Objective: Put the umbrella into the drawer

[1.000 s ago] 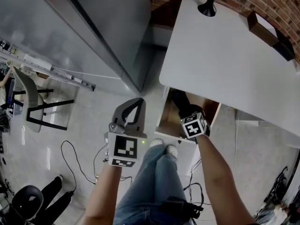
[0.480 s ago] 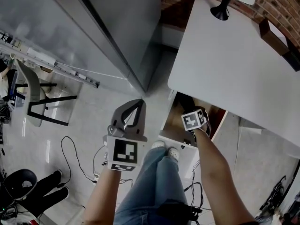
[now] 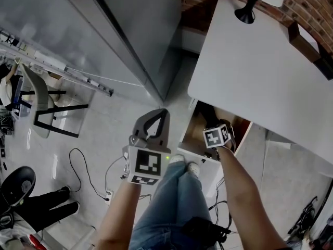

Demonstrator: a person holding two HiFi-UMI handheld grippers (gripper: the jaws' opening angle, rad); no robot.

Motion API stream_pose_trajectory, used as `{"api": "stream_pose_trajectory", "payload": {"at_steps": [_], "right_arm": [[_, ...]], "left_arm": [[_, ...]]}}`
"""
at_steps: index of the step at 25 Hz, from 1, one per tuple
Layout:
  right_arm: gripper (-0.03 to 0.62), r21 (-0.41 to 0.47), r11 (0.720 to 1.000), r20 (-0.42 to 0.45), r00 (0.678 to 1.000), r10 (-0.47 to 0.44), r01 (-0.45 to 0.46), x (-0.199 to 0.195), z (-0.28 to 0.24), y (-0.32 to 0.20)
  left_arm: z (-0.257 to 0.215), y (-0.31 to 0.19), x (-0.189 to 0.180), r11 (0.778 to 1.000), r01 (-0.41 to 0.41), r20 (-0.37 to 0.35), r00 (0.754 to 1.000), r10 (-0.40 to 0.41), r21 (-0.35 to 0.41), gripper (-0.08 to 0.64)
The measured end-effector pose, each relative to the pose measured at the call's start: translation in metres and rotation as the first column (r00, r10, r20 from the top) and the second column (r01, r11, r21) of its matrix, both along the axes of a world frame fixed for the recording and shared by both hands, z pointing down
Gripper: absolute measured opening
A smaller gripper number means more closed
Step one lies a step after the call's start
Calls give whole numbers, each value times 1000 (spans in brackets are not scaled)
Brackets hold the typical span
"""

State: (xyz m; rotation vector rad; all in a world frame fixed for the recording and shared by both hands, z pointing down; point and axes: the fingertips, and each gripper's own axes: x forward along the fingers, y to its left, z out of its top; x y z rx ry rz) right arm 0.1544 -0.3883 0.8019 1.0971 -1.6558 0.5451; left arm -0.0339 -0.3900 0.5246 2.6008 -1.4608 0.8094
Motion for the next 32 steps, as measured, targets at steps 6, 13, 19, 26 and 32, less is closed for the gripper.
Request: {"api": "stream_pose_trajectory", "payload": {"at_steps": [6,13,19,26,32], "right_arm": [[262,-15,1000,37,999,-10,10,4,-47,18],[262,-24,999,69,997,24,-22,15,-100,36],[262,-124,987,134,984,115,-99,23,-128,71],[242,-100,995,194,981,-4,24,8,-178,89],[231,-52,995,225,972,-74,88,2,-225,100]], "left_arm": [[-2,11,15,999,-28,6,1000,28,-36,0],[-26,14,26,1000,-15,-21,1000,14,-26,0],[-54,16,33,1000,-17,-35,999,17,5,0],[-82,27,41,998,-30,-56,998,33,50,0],[-101,38,48,995,-40,-62,997,45,87,0]]}}
